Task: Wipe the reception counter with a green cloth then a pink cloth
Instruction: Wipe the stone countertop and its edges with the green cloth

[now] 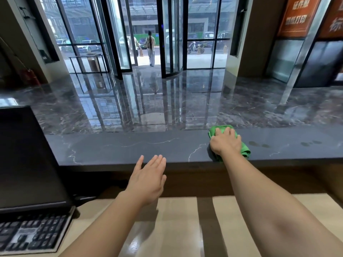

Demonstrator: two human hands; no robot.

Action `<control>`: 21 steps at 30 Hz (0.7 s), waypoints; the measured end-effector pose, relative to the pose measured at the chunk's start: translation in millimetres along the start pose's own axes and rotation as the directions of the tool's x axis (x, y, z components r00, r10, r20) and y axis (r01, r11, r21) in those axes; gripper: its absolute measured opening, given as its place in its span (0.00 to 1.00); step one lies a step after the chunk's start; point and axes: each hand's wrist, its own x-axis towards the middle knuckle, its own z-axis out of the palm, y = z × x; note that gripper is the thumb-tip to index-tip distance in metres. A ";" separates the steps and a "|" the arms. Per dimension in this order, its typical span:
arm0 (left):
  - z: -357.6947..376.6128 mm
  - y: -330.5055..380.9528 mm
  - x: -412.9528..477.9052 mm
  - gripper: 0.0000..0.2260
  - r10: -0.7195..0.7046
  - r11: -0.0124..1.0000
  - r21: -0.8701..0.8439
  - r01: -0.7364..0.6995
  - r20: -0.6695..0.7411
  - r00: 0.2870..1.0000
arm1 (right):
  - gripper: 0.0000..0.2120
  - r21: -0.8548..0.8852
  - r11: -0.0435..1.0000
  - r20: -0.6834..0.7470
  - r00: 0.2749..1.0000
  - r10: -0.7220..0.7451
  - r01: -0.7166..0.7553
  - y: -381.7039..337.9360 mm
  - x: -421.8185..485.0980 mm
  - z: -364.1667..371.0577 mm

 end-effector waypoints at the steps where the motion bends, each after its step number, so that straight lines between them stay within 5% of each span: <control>1: 0.2 -1.8 -0.7 0.25 0.005 1.000 0.007 -0.005 -0.001 1.000 | 0.25 0.000 1.000 -0.002 1.000 -0.001 0.001 -10.0 1.4 0.1; 7: -1.0 -22.0 -13.1 0.26 -0.067 0.997 0.037 0.067 0.003 0.998 | 0.24 0.026 0.975 0.033 0.975 -0.221 0.221 -81.1 -2.1 6.8; 14: -3.2 -18.5 -12.4 0.26 -0.126 0.990 0.067 0.124 0.016 0.992 | 0.24 0.051 0.806 0.129 0.796 -0.591 0.590 -119.5 -34.6 9.5; 17: -3.4 -5.7 -7.0 0.26 -0.107 0.992 0.070 0.106 0.011 0.994 | 0.24 0.055 0.781 0.118 0.773 -0.623 0.622 -87.9 -29.3 6.0; 21: -3.0 12.0 -0.7 0.26 -0.062 0.997 0.041 0.061 0.008 0.998 | 0.24 0.042 0.854 0.055 0.853 -0.519 0.518 -28.0 -23.2 -1.0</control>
